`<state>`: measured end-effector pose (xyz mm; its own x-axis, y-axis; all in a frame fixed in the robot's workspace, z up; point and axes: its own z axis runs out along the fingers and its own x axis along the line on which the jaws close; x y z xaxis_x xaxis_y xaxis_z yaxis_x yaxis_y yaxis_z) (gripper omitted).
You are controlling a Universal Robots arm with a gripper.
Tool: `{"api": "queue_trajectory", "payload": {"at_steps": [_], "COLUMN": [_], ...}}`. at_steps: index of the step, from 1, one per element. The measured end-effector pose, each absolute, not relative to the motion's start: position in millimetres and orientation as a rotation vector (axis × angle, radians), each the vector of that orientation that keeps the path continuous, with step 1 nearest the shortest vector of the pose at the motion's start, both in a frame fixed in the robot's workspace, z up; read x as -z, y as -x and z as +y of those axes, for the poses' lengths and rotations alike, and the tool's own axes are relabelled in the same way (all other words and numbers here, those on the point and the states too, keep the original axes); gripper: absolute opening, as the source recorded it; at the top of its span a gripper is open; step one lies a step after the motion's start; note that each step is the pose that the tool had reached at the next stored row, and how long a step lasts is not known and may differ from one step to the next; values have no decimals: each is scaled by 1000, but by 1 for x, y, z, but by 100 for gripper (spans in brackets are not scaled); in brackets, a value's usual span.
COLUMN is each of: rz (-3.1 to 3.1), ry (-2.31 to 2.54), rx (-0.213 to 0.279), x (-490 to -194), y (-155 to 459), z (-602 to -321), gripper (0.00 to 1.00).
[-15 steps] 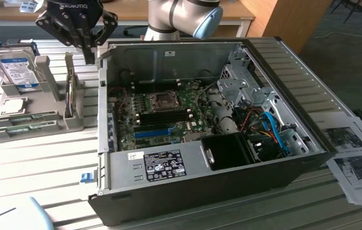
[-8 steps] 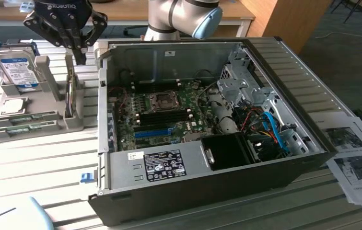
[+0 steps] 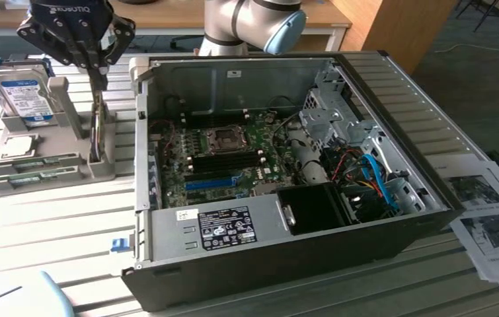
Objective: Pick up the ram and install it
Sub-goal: 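Reach for the ram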
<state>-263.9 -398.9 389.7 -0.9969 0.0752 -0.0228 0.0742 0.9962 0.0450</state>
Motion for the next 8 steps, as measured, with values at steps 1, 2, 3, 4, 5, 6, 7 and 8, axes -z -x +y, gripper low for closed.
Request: {"api": "queue_trajectory", "payload": {"at_steps": [1,2,3,4,5,6,7,8], "rz": [3114,3114,3114,3114,3114,3114,3114,3115], "ry": [-117,-117,-117,-117,-117,-117,-117,-117], "rx": [-69,-69,-69,-69,-69,-69,-69,-69], "x": [-390,-389,-389,-389,-389,-389,-389,-389], "y": [266,268,270,273,275,277,280,282], "z": [-399,-399,-399,-399,-399,-399,-399,-399], "gripper": [9,9,9,9,9,9,9,9]}}
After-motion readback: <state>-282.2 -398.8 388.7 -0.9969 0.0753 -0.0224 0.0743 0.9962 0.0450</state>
